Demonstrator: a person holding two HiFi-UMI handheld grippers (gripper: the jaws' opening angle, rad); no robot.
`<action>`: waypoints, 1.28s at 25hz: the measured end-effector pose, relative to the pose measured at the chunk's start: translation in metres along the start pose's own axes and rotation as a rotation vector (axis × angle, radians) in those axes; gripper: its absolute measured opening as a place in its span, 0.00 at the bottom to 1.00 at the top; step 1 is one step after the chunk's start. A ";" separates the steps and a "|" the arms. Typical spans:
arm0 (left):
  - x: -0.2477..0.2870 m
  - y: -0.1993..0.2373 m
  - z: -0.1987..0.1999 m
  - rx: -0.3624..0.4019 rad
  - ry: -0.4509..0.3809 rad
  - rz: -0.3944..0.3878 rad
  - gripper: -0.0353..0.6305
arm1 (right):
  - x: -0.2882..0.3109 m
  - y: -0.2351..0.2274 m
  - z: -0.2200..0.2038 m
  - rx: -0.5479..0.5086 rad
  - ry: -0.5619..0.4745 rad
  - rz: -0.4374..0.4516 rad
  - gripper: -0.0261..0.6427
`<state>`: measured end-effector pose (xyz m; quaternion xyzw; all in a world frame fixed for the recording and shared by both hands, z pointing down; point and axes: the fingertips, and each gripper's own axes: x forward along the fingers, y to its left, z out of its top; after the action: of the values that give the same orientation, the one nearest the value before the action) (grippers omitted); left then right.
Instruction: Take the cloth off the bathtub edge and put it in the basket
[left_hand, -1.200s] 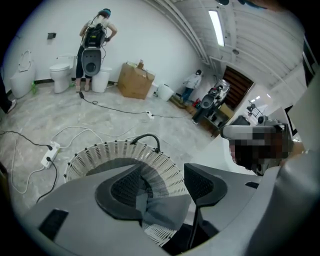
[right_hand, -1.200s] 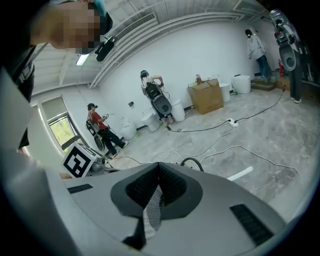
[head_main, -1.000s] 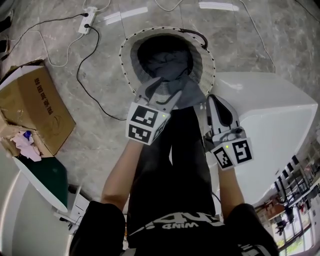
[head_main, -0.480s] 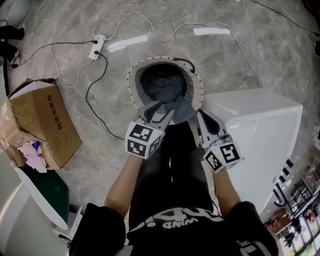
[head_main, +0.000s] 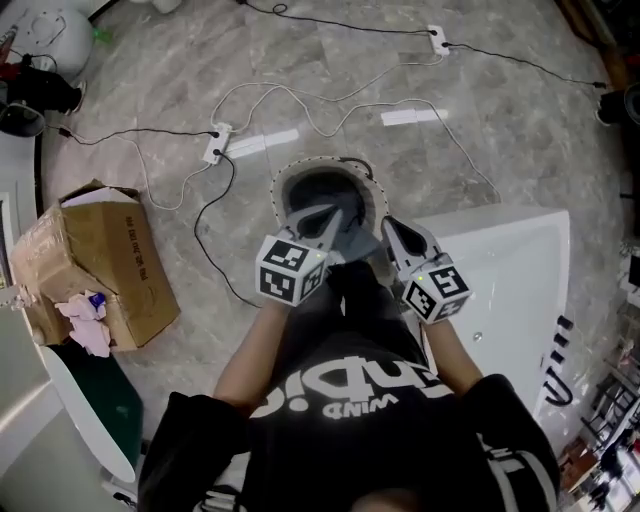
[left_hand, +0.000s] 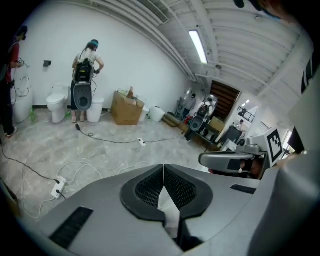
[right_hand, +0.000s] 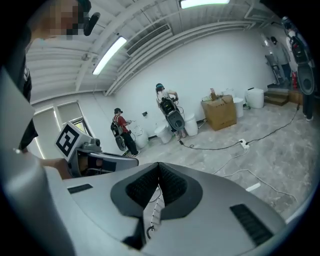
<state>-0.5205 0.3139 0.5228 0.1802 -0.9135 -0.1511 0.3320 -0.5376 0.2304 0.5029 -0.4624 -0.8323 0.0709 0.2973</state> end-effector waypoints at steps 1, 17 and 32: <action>-0.007 -0.005 0.013 0.004 -0.019 -0.007 0.08 | -0.004 0.002 0.011 -0.009 -0.016 -0.004 0.06; -0.090 -0.042 0.100 0.176 -0.268 -0.001 0.08 | -0.050 0.033 0.103 -0.165 -0.206 -0.008 0.06; -0.095 -0.056 0.099 0.178 -0.294 -0.014 0.08 | -0.062 0.046 0.113 -0.199 -0.248 0.006 0.06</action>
<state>-0.5052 0.3200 0.3752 0.1913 -0.9607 -0.0966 0.1764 -0.5433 0.2238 0.3669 -0.4800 -0.8640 0.0457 0.1449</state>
